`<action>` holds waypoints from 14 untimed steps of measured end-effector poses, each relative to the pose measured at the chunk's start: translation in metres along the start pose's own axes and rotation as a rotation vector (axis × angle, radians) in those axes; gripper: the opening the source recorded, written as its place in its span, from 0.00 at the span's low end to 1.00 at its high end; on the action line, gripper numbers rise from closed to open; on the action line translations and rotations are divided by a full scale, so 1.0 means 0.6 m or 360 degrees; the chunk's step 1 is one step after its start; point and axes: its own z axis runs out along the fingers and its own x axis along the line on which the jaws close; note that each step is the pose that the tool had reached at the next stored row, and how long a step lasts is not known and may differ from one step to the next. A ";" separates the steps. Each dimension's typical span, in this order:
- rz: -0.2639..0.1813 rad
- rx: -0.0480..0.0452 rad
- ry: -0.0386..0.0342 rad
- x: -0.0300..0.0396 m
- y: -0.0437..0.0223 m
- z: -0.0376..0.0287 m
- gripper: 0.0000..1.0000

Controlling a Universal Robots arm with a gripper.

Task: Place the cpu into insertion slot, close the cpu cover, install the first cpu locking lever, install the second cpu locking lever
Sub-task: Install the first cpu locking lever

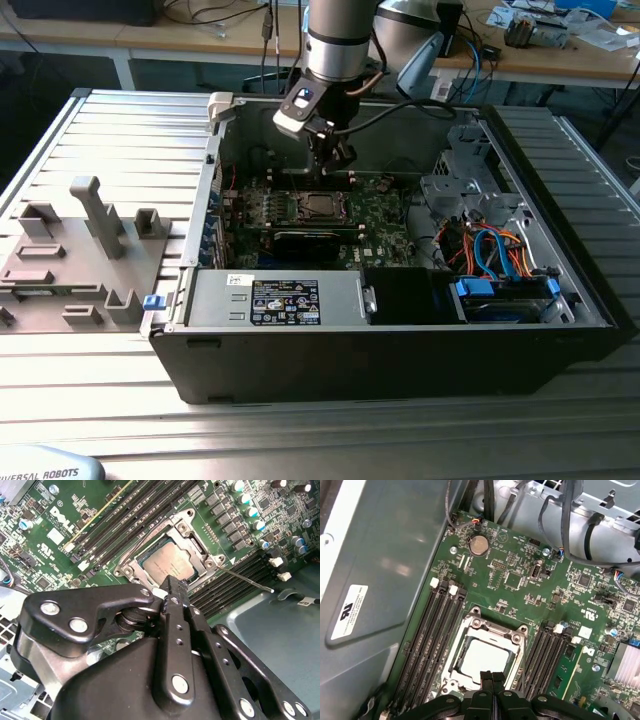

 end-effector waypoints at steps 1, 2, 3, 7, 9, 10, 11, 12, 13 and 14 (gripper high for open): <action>-0.0005 0.0000 0.0000 0.000 0.000 0.000 0.11; -0.0013 0.0000 0.0000 0.000 0.000 0.000 0.11; -0.0019 -0.0001 0.0000 0.000 0.000 0.000 0.11; -0.0042 -0.0001 -0.0001 0.000 0.000 0.000 0.11; -0.0052 -0.0002 -0.0001 0.000 0.000 0.000 0.11; -0.0059 -0.0002 -0.0001 0.000 0.000 0.000 0.11; -0.0064 -0.0002 -0.0001 0.000 0.000 0.000 0.11; -0.0073 -0.0003 -0.0001 0.000 0.000 0.000 0.11; -0.0078 -0.0003 -0.0001 0.000 0.000 0.000 0.11; -0.0083 -0.0003 -0.0001 0.000 0.000 0.000 0.11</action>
